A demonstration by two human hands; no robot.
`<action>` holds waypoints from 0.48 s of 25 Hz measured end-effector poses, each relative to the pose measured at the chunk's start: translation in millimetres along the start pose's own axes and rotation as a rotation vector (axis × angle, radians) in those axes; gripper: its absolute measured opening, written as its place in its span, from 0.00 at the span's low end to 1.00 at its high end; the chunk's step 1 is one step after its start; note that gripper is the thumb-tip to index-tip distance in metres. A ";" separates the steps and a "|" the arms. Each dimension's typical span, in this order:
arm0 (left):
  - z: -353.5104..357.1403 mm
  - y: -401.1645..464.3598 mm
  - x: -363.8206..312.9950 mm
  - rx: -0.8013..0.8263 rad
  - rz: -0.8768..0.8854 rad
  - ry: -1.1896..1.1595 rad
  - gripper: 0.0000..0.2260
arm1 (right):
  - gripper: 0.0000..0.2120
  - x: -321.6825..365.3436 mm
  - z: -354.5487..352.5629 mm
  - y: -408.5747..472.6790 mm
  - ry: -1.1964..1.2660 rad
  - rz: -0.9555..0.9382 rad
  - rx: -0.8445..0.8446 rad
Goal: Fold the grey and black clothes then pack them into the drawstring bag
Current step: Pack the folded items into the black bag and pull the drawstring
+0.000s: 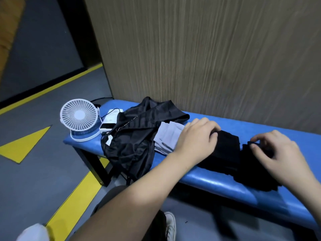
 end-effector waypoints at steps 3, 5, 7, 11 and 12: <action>-23.4 1.3 40.4 0.078 -0.034 0.027 0.08 | 0.10 35.3 18.3 16.0 -0.134 -0.143 0.053; -44.7 -1.7 69.0 0.101 -0.016 0.108 0.08 | 0.13 65.5 33.6 28.2 -0.192 -0.250 0.079; -71.6 -3.3 97.7 0.100 0.001 0.191 0.08 | 0.12 100.9 53.7 41.5 -0.191 -0.348 0.119; -109.5 4.3 145.7 0.152 0.061 0.387 0.09 | 0.15 157.3 107.4 71.3 -0.154 -0.516 0.263; -112.0 6.5 155.2 0.182 0.094 0.437 0.09 | 0.16 167.5 120.8 78.8 -0.157 -0.553 0.309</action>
Point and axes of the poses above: each hand's wrist, its own y-axis towards the middle knuckle, its own z-axis out of the palm, x = y × z, the point moved 6 cm from there along y, towards the middle knuckle, and after that the axes turned 10 degrees about -z, right-handed, at the moved point
